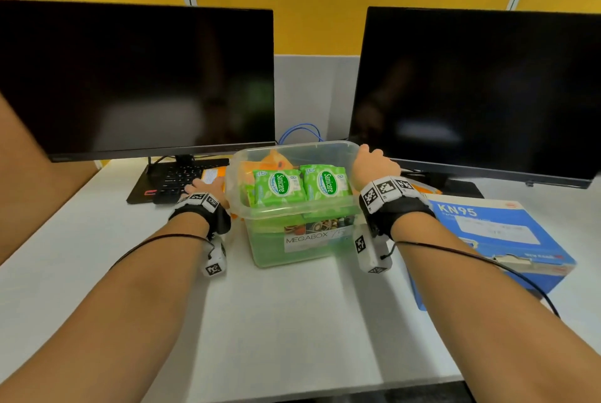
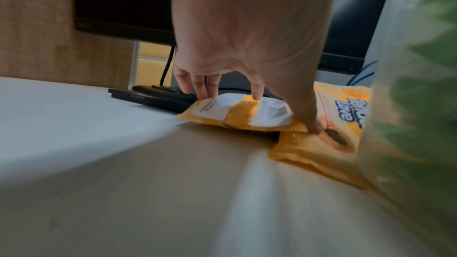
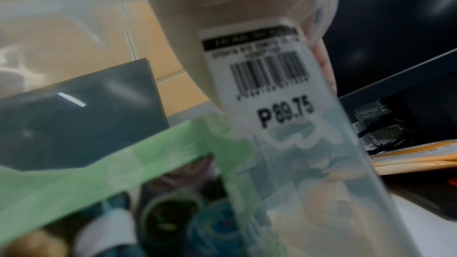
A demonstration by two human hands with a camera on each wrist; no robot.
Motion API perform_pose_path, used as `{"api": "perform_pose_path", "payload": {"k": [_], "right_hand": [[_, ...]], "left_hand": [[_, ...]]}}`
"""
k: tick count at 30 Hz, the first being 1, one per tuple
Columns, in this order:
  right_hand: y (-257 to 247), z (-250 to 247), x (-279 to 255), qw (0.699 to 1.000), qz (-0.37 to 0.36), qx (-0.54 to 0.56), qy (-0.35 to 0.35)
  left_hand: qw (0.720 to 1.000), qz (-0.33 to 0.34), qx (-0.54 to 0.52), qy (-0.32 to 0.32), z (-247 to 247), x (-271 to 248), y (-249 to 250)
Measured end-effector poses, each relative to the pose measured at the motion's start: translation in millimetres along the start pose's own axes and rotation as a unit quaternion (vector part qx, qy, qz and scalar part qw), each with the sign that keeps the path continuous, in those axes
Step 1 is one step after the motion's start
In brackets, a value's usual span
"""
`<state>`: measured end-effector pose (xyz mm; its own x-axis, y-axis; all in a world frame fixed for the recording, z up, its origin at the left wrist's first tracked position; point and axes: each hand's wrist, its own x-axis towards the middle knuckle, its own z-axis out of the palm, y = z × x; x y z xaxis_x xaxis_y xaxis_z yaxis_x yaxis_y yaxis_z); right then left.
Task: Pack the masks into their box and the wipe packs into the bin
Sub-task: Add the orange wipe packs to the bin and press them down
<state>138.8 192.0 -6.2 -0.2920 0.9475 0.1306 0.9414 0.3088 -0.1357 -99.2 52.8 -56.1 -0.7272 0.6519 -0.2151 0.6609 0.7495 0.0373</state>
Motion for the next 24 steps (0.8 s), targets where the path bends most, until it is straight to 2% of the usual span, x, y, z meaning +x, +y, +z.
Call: {"api": "perform_pose_path", "payload": {"k": [4,7,11,14,19,22,24], "right_hand": [[-1,-2,-1,1.0,0.001,0.0,-0.003],[-1,-2,-2,1.0,0.004,0.006,-0.006],[-2,-2,-1,1.0,0.006,0.006,-0.01],[-1,-2,-1,1.0,0.005,0.004,-0.006],[-1,-5,-3,1.0,0.006,0.003,-0.014],[1,-8,-5,1.0,0.005,0.012,-0.02],[2,-10,-7,1.0,0.003,0.024,-0.019]], "left_hand": [[1.0,0.01,-0.004,0.024,-7,4,-1],[0.995,0.072,-0.035,0.06,-4,7,3],[0.995,0.098,-0.016,0.011,-3,-24,0],[0.992,0.117,-0.051,0.022,-12,-38,8],[0.988,0.11,-0.105,0.027,4,-20,-4],[0.966,0.118,-0.23,0.008,5,-21,2],[0.919,0.092,-0.38,0.039,2,-22,5]]}}
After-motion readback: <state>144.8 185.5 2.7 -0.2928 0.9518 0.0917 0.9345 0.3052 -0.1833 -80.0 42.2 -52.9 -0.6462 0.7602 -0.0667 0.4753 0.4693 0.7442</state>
